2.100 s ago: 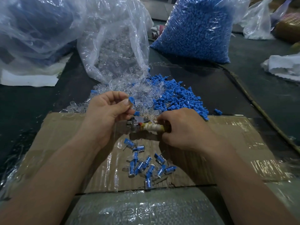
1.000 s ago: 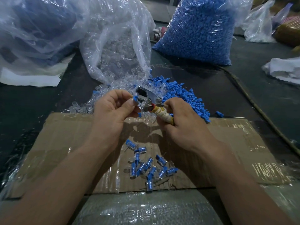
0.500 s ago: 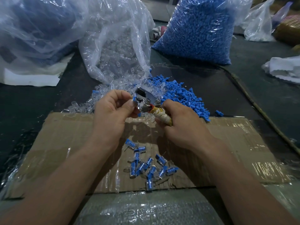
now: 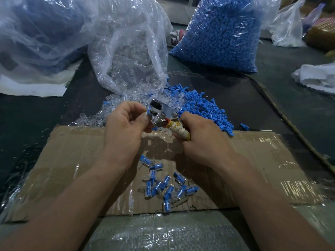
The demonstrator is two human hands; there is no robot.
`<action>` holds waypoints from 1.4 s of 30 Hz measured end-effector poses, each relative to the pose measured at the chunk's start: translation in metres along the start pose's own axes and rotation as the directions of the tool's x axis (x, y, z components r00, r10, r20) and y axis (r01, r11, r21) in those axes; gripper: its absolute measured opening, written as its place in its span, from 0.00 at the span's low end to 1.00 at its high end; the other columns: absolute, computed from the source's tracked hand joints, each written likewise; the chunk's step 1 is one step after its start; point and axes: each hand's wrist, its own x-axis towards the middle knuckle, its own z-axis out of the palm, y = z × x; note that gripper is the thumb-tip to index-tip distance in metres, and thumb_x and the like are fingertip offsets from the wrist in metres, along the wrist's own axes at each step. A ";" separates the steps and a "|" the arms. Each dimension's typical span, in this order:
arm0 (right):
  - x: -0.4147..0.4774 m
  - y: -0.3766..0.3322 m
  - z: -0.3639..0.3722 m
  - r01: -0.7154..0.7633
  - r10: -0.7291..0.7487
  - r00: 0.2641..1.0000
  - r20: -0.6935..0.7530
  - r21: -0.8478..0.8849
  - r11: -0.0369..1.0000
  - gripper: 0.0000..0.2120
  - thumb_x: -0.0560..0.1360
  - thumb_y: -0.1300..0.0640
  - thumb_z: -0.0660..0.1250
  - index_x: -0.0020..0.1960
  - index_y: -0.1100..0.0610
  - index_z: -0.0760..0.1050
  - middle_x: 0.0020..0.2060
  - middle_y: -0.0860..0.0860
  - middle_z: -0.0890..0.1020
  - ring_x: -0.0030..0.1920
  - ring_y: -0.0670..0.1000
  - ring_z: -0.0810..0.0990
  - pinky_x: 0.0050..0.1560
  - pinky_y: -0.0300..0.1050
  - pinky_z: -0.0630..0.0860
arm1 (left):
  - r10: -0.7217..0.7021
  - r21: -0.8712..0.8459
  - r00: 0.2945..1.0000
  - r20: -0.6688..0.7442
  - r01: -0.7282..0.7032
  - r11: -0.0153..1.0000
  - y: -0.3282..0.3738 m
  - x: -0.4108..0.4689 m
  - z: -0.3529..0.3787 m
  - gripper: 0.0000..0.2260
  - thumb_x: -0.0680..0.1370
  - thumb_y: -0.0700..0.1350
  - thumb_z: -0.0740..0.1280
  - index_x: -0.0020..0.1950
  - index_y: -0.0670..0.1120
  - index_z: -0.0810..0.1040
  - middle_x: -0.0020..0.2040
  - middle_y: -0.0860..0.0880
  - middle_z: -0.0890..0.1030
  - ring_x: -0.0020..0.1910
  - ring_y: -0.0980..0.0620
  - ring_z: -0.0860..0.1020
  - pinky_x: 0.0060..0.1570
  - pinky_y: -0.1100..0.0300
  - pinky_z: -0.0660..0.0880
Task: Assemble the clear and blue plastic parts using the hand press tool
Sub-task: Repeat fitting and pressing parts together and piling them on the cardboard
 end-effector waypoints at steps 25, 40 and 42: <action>-0.001 0.019 -0.007 -0.043 0.042 0.999 -0.018 -0.076 0.996 0.17 0.70 0.46 0.69 0.56 0.50 0.73 0.42 0.44 0.71 0.44 0.45 0.69 0.42 0.42 0.63 | -0.083 0.070 0.782 0.618 0.051 0.996 0.000 0.004 -0.013 0.08 0.62 0.48 0.71 0.39 0.48 0.84 0.33 0.46 0.83 0.27 0.48 0.77 0.29 0.61 0.74; -0.004 0.010 -0.009 0.018 -0.009 0.991 0.135 -0.072 0.997 0.21 0.65 0.41 0.72 0.54 0.48 0.73 0.42 0.42 0.71 0.44 0.44 0.69 0.38 0.37 0.62 | 0.025 0.290 0.996 -0.086 0.001 0.957 -0.021 0.020 -0.016 0.11 0.74 0.37 0.67 0.44 0.54 0.80 0.39 0.55 0.81 0.34 0.63 0.76 0.37 0.67 0.74; -0.005 0.008 -0.007 0.028 -0.011 0.984 0.176 -0.091 0.996 0.25 0.64 0.39 0.72 0.56 0.47 0.72 0.44 0.42 0.71 0.46 0.43 0.68 0.39 0.36 0.62 | 0.074 0.486 0.997 -0.014 -0.058 0.872 -0.024 0.020 -0.015 0.12 0.76 0.37 0.64 0.54 0.52 0.79 0.47 0.58 0.78 0.43 0.64 0.75 0.45 0.71 0.70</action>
